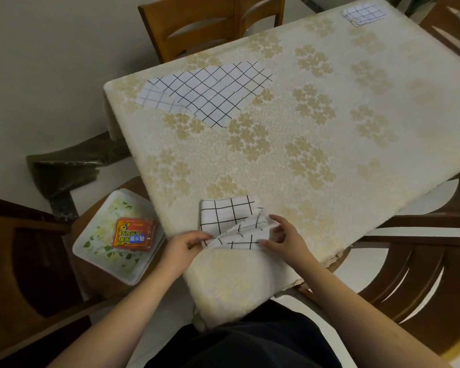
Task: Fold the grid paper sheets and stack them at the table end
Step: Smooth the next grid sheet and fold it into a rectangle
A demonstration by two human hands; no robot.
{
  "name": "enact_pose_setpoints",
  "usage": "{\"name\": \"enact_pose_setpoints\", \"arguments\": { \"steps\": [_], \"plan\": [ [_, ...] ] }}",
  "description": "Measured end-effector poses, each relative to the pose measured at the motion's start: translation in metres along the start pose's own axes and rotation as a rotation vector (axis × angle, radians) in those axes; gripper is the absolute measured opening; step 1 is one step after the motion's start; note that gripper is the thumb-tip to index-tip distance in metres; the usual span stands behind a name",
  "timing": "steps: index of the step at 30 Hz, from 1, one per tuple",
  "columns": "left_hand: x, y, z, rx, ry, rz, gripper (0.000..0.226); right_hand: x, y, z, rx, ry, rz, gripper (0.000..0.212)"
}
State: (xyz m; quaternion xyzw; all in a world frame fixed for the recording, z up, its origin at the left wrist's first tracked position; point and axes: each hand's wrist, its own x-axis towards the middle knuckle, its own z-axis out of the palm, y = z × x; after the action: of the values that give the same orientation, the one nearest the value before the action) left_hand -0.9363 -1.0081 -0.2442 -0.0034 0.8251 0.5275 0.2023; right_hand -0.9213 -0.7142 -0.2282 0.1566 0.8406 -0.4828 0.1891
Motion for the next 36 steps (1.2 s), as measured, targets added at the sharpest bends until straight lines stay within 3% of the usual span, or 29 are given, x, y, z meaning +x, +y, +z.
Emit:
{"name": "enact_pose_setpoints", "arguments": {
  "steps": [4, 8, 10, 15, 18, 26, 32, 36],
  "plan": [
    [-0.003, -0.004, -0.005, 0.017, -0.021, 0.033, 0.068, 0.0, 0.0, -0.005, -0.113, -0.086, -0.134, 0.06],
    [-0.004, -0.007, -0.01, 0.052, -0.071, -0.015, 0.039, 0.001, 0.005, -0.002, -0.305, -0.165, -0.202, 0.032],
    [-0.004, -0.006, -0.009, 0.055, -0.071, -0.044, 0.026, 0.0, 0.009, 0.002, -0.39, -0.161, -0.21, 0.03],
    [-0.004, -0.007, -0.009, 0.143, -0.041, 0.004, 0.037, -0.011, 0.018, 0.005, -0.431, -0.131, -0.172, 0.019],
    [-0.003, -0.007, -0.009, 0.157, -0.013, 0.006, 0.047, -0.016, 0.021, 0.008, -0.385, -0.095, -0.12, 0.019],
    [0.004, -0.002, -0.005, 0.252, 0.016, -0.08, 0.015, -0.019, 0.017, 0.013, -0.282, -0.051, 0.028, 0.017],
    [0.013, 0.009, 0.003, 0.156, 0.117, -0.193, 0.008, -0.012, 0.01, 0.013, -0.212, 0.001, 0.117, 0.045],
    [0.017, 0.01, 0.009, 0.254, 0.162, -0.235, 0.008, -0.007, 0.005, 0.012, -0.222, 0.051, 0.122, 0.029]
  ]
}}
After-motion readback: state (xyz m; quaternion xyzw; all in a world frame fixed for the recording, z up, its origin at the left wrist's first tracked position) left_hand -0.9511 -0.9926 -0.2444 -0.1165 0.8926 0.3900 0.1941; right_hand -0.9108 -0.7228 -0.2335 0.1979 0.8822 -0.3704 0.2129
